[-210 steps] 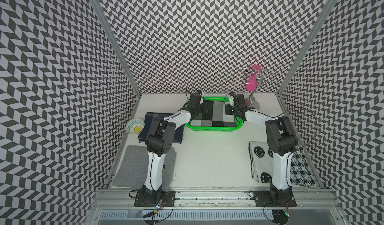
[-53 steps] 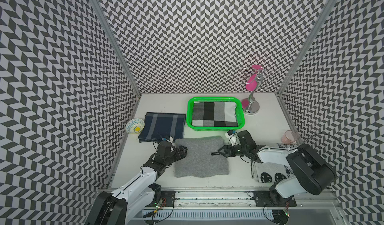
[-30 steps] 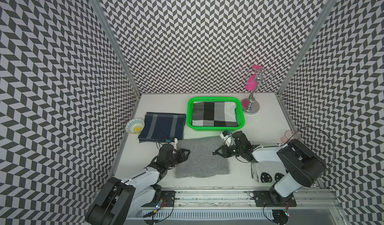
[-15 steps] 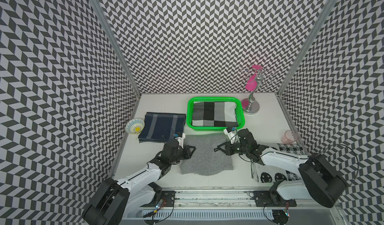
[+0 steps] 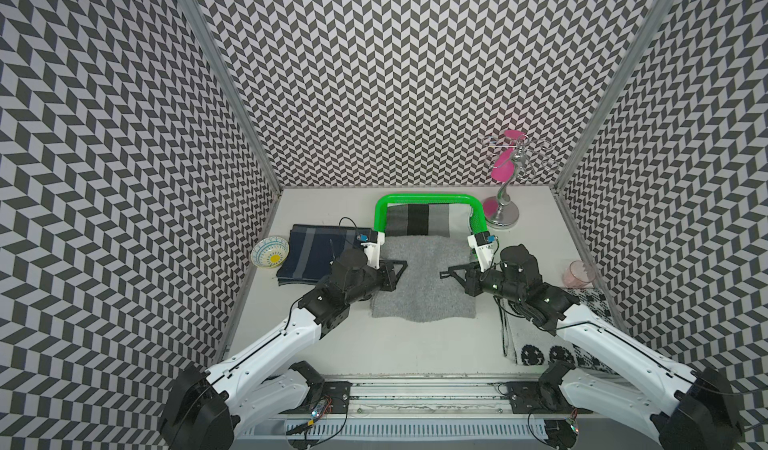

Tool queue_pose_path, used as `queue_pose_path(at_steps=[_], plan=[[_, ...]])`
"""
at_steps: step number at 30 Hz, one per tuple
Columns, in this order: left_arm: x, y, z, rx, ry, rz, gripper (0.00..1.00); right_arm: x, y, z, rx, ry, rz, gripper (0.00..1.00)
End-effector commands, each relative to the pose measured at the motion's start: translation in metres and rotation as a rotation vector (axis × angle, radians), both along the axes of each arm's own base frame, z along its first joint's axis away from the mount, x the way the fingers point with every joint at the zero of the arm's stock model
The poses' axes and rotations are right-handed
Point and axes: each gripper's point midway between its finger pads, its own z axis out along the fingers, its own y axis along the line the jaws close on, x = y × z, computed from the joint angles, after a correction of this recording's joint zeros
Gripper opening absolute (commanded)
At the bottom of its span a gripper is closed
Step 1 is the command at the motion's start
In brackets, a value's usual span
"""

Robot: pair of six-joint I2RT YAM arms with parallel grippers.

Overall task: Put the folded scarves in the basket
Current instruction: Pick up the scarf at the center of the board, then place the scarf in the basket.

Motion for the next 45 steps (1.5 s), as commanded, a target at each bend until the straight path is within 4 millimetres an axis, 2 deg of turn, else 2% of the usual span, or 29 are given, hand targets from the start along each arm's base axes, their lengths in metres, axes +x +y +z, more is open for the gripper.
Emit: queue_pose_path(at_steps=[1,5,8,9,12,16,19,21,24,27,33,36,38,40,41,43,45], plan=[[0.025,-0.008,0.034,0.026,-0.089,0.000,0.00,0.034,-0.013,0.035,-0.034,-0.089,-0.056,0.00],[0.071,-0.020,0.045,0.050,-0.105,0.009,0.00,0.078,-0.030,0.056,-0.028,-0.106,-0.091,0.00],[0.113,-0.022,0.037,0.036,-0.087,0.006,0.00,0.111,-0.039,0.056,-0.022,-0.096,-0.117,0.00],[0.130,-0.020,0.028,0.047,-0.067,0.020,0.00,0.122,-0.041,0.053,-0.016,-0.089,-0.121,0.00],[0.168,-0.022,0.011,0.056,-0.062,0.048,0.00,0.157,-0.047,0.031,-0.076,-0.068,-0.155,0.00],[0.209,-0.033,-0.020,0.094,-0.026,0.038,0.00,0.202,-0.047,-0.005,-0.173,0.000,-0.167,0.00],[0.235,-0.034,-0.043,0.101,-0.007,0.051,0.00,0.230,-0.048,-0.031,-0.216,0.042,-0.179,0.00],[0.250,-0.030,-0.059,0.093,0.022,0.066,0.00,0.241,-0.047,-0.046,-0.208,0.065,-0.172,0.00],[0.261,-0.028,-0.088,0.098,0.091,0.062,0.00,0.252,-0.047,-0.080,-0.228,0.125,-0.165,0.00],[0.265,-0.023,-0.106,0.106,0.106,0.083,0.00,0.257,-0.052,-0.107,-0.265,0.166,-0.177,0.00],[0.271,-0.015,-0.122,0.145,0.123,0.121,0.06,0.262,-0.061,-0.131,-0.289,0.201,-0.198,0.00],[0.270,-0.015,-0.128,0.154,0.140,0.116,0.07,0.261,-0.061,-0.133,-0.289,0.201,-0.195,0.01],[0.269,-0.014,-0.129,0.158,0.150,0.118,0.15,0.258,-0.059,-0.128,-0.274,0.198,-0.187,0.05],[0.267,-0.012,-0.125,0.160,0.153,0.131,0.29,0.255,-0.058,-0.120,-0.265,0.193,-0.188,0.17],[0.267,-0.011,-0.121,0.159,0.149,0.136,0.32,0.253,-0.059,-0.114,-0.268,0.185,-0.195,0.21],[0.265,-0.011,-0.106,0.160,0.129,0.139,0.33,0.250,-0.063,-0.103,-0.271,0.168,-0.211,0.30],[0.264,-0.008,-0.094,0.182,0.111,0.161,0.40,0.247,-0.068,-0.094,-0.281,0.158,-0.235,0.36]])
